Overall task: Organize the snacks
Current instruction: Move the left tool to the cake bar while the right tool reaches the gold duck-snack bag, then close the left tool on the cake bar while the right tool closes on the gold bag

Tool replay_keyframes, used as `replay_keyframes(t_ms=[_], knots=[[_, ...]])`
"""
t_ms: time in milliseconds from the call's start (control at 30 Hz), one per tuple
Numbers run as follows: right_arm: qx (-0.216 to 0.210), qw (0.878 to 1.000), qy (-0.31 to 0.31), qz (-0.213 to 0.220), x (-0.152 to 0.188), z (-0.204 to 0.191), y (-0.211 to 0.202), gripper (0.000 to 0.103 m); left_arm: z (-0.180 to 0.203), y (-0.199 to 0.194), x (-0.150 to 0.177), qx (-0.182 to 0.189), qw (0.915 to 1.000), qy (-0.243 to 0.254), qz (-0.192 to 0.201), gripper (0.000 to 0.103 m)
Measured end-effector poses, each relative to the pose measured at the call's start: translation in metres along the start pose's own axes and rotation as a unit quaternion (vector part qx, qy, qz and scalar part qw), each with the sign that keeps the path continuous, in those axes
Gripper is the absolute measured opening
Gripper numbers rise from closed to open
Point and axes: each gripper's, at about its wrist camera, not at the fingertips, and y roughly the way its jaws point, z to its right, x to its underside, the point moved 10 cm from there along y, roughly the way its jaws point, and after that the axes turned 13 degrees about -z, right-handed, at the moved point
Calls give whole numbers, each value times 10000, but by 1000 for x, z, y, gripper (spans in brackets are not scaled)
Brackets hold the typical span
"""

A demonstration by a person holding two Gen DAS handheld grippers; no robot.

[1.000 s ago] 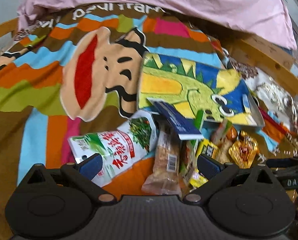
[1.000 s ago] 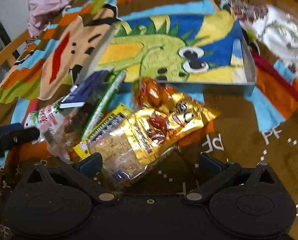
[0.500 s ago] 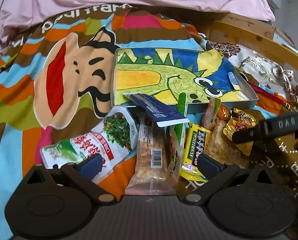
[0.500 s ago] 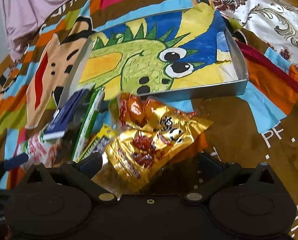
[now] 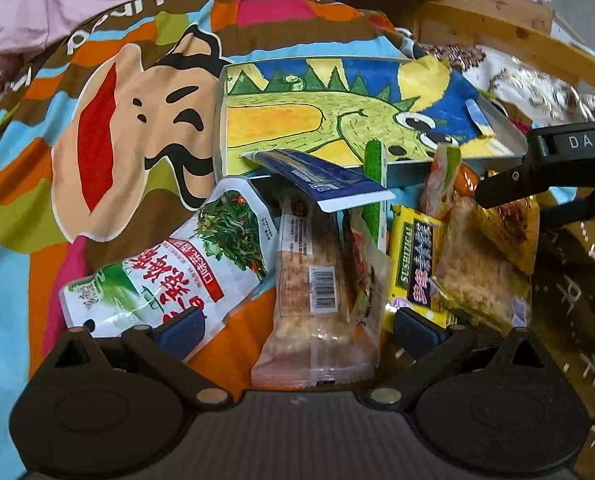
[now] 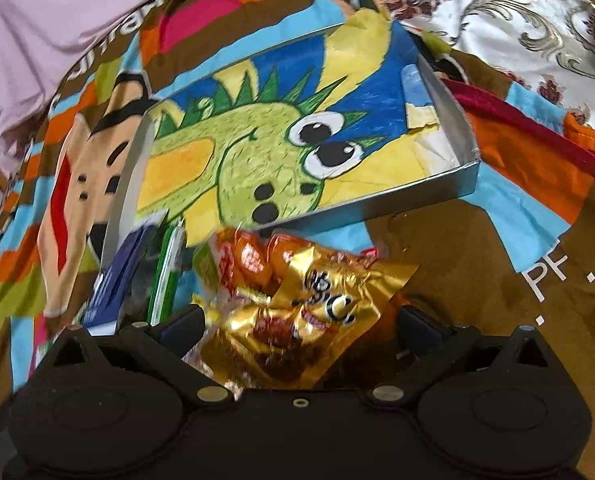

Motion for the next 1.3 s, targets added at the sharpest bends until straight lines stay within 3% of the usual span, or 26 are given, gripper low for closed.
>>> replay_keyframes(t_ms=[200, 300, 367, 500, 700, 833, 933, 1300], knots=[[200, 9996, 156, 153, -8, 6, 3, 99, -1, 6, -1, 371, 9991, -202, 32, 91], [272, 9995, 74, 153, -4, 8, 3, 96, 2, 6, 0, 391, 9991, -120, 83, 86], [285, 9994, 72, 185, -4, 10, 1, 93, 6, 3, 0, 428, 9990, 14, 121, 77], [266, 9990, 217, 291, -6, 15, -7, 86, 14, -1, 2, 270, 9992, 288, 76, 66], [303, 9991, 250, 149, -3, 20, -2, 69, 9, -2, 2, 250, 9996, 87, 30, 61], [213, 9996, 175, 112, -1, 17, -3, 58, 1, 0, 3, 246, 9997, -95, -9, 51], [147, 9999, 63, 32, 3, 13, -3, 52, 2, -1, 4, 226, 9997, -113, -35, 50], [75, 9985, -503, -222, 25, 1, -9, 49, 11, -14, 18, 216, 9993, -225, -219, 48]])
